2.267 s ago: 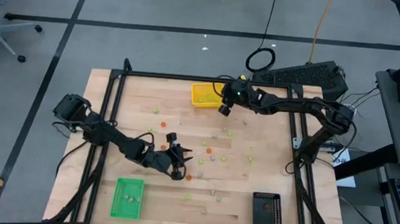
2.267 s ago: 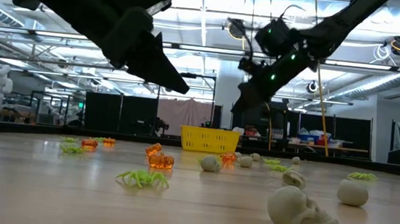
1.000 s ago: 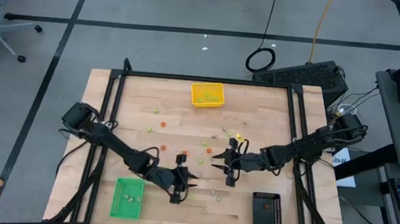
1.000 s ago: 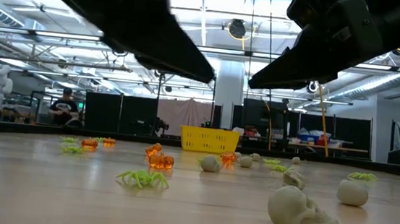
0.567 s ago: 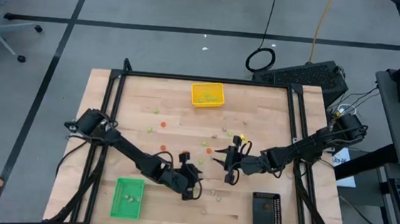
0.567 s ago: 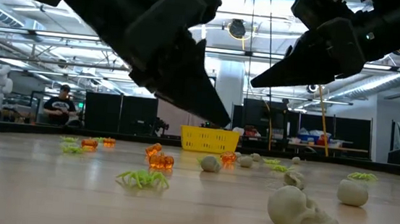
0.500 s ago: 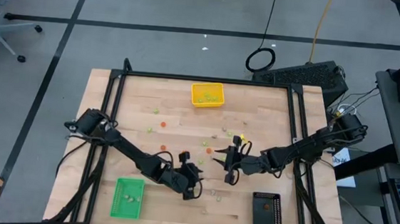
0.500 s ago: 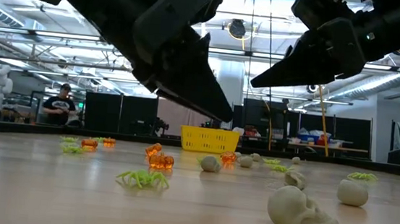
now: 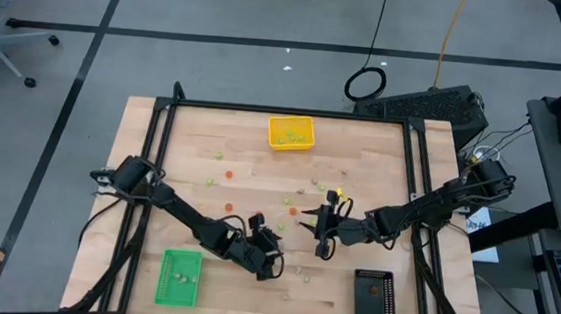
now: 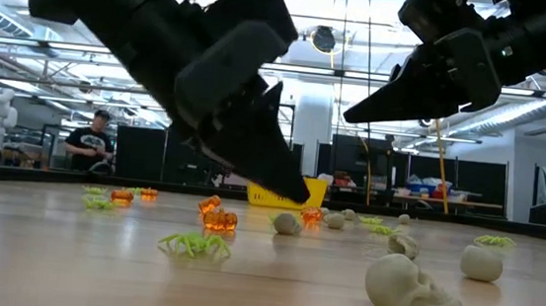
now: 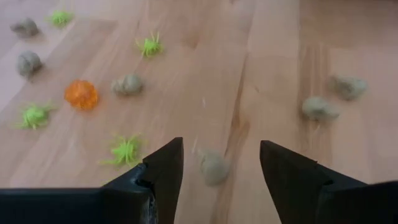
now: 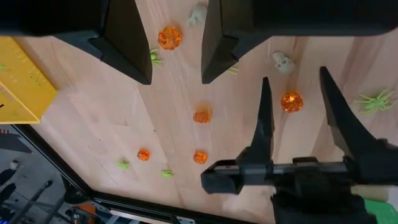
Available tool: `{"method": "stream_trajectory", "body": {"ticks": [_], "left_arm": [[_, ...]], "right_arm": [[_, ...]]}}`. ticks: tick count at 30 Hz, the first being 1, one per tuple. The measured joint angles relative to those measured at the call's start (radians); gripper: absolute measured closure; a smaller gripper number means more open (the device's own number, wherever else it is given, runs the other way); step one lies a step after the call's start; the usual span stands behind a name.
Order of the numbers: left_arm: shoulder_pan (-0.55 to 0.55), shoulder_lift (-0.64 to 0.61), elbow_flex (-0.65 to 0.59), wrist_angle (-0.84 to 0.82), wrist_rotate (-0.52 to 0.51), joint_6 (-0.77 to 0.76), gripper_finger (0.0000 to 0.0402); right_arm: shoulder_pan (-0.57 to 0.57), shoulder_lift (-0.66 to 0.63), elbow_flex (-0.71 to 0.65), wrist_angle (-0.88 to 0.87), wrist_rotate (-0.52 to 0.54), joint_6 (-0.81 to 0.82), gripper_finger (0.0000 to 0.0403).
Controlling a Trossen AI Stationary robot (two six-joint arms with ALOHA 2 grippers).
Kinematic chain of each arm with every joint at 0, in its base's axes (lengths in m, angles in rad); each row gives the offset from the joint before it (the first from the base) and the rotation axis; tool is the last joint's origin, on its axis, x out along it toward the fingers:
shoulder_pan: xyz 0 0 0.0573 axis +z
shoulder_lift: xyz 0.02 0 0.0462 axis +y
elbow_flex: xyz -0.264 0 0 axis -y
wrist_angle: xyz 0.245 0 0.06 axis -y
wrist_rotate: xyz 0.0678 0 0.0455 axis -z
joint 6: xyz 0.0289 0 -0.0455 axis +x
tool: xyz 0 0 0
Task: Sort Halloween decoration
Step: Put the white skull toy into the green bin
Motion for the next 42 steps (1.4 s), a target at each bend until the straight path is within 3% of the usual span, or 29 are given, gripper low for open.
{"method": "stream_trajectory", "body": {"ticks": [17,35,42], "left_arm": [[0.027,0.007,0.000,-0.018,0.058,-0.055,0.0194],[0.038,0.070,0.002,0.030,0.092,-0.058,0.0291],[0.038,0.071,0.002,0.033,0.107,-0.058,0.0348]], "right_arm": [[0.000,0.000,0.000,0.000,0.000,0.003,0.0275],[0.000,0.000,0.001,0.004,0.000,0.010,0.0275],[0.000,0.000,0.001,0.004,0.000,0.008,0.0275]]}}
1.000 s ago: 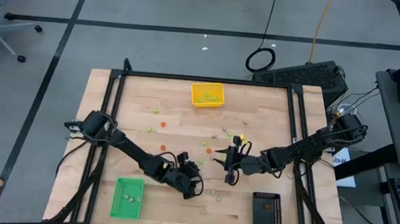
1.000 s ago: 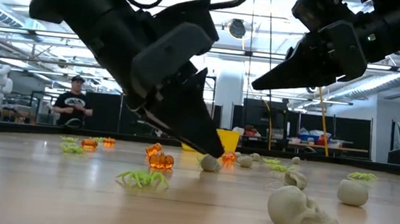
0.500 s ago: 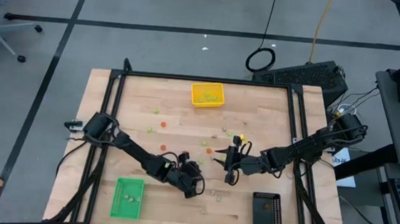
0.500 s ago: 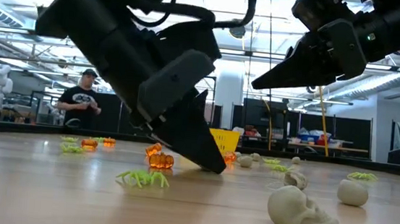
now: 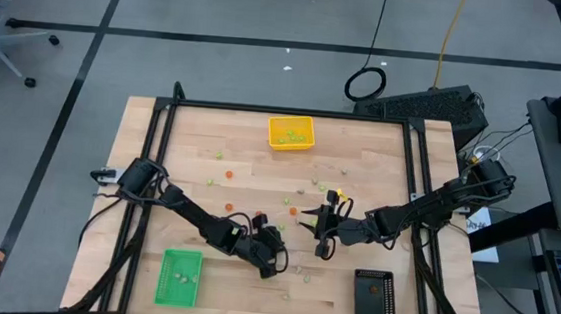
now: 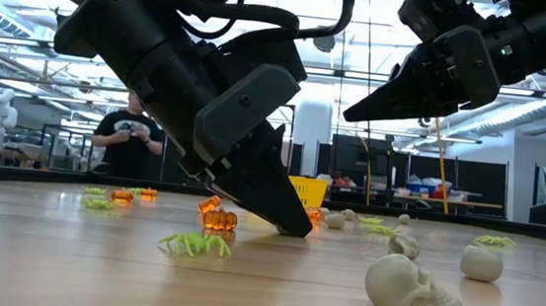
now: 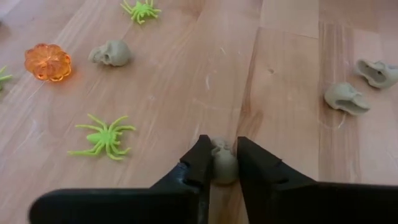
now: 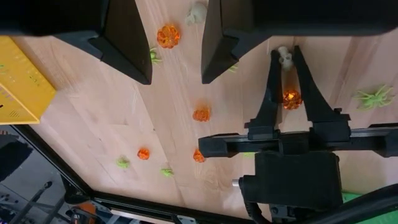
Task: Sort Halloween decoration
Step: Put the white skull toy into the green bin
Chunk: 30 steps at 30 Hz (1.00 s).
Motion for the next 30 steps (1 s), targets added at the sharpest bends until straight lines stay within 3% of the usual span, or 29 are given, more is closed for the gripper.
{"method": "stream_trajectory", "body": {"ticks": [5,17,30], "left_arm": [[0.000,0.000,0.000,0.000,0.010,0.007,0.0370],[-0.006,-0.050,-0.003,-0.044,0.092,0.058,0.0360],[-0.085,-0.265,-0.003,-0.375,0.085,0.162,0.0359]], "right_arm": [[0.000,0.000,0.000,0.000,0.000,0.002,0.0275],[0.000,0.000,0.000,-0.007,0.000,0.022,0.0275],[0.000,0.000,0.000,-0.015,-0.004,0.042,0.0275]]}}
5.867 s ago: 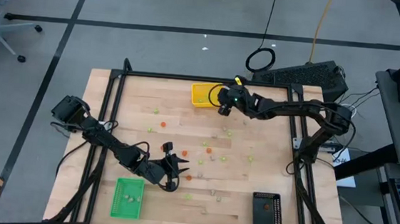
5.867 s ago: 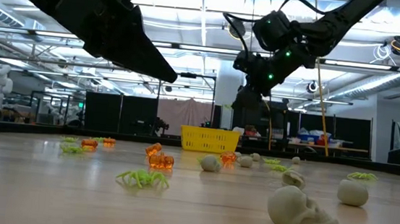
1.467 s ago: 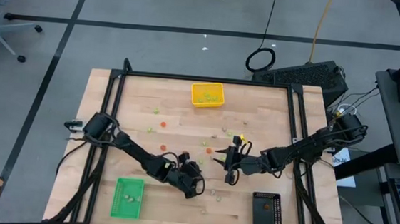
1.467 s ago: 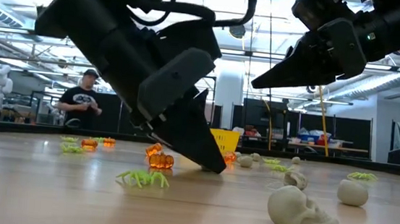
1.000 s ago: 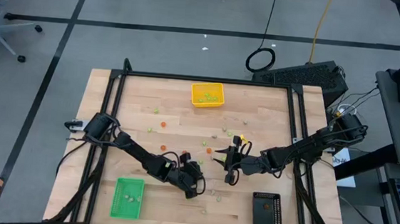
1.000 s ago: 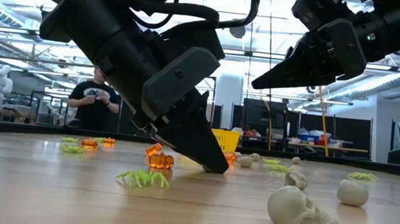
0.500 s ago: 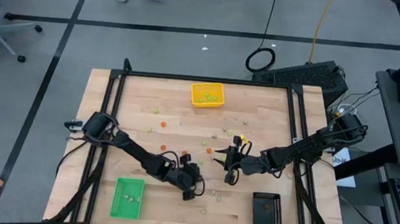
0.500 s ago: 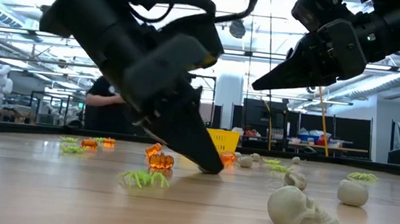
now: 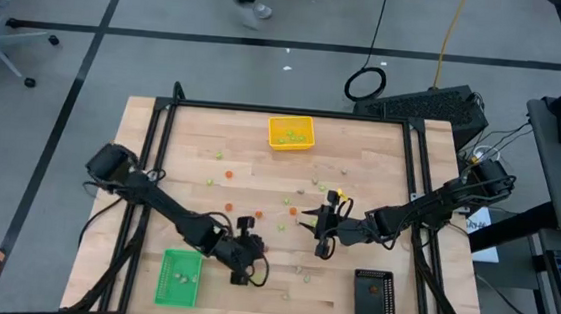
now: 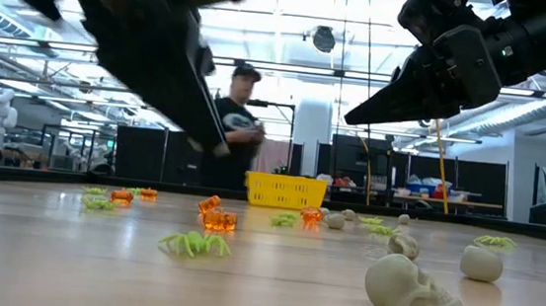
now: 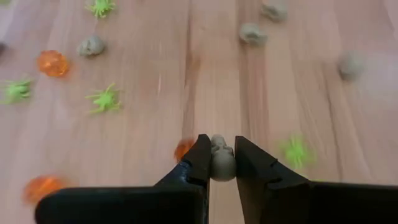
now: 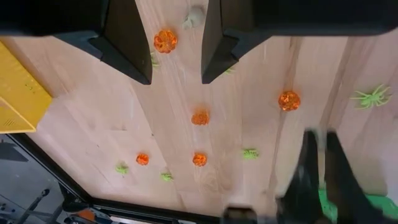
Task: Sort Halloween decoration
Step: Put the white skull toy into the green bin
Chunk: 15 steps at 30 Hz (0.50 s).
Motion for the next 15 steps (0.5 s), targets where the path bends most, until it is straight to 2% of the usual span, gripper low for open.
{"method": "stream_trajectory", "body": {"ticks": [5,15], "left_arm": [[-0.049,-0.101,0.000,-0.095,-0.004,0.115,0.0359],[-0.138,-0.265,0.001,-0.233,-0.032,0.508,0.0359]], "right_arm": [[0.000,0.000,0.000,-0.006,-0.001,0.007,0.0275],[0.000,0.001,0.000,-0.025,-0.001,0.047,0.0275]]}}
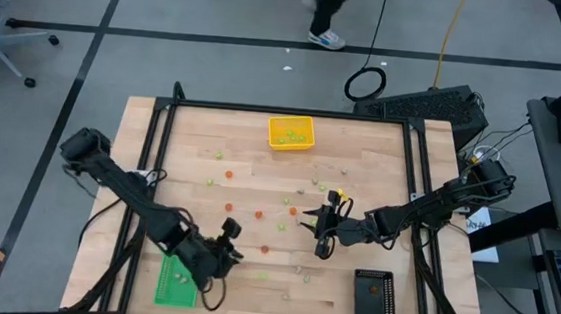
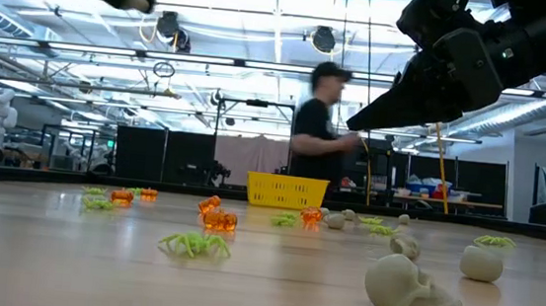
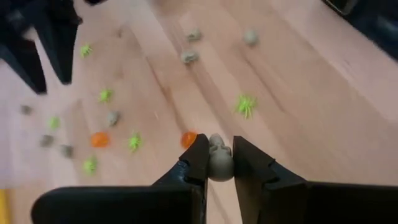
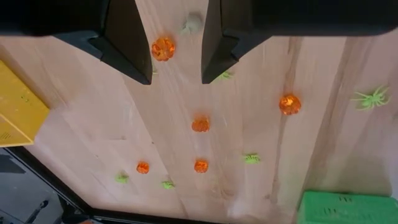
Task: Sort Halloween decoration
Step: Put the white skull toy into the green bin
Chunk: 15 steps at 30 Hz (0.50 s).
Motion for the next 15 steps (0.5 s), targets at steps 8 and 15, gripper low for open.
{"method": "stream_trajectory", "body": {"ticks": [8,15], "left_arm": [[-0.020,-0.038,0.000,-0.101,-0.040,0.229,0.0359],[-0.020,-0.038,0.000,-0.136,-0.054,0.300,0.0359]], "right_arm": [[0.000,0.000,0.000,-0.001,0.000,0.011,0.0275],[0.000,0.000,0.000,-0.001,0.000,0.011,0.0275]]}}
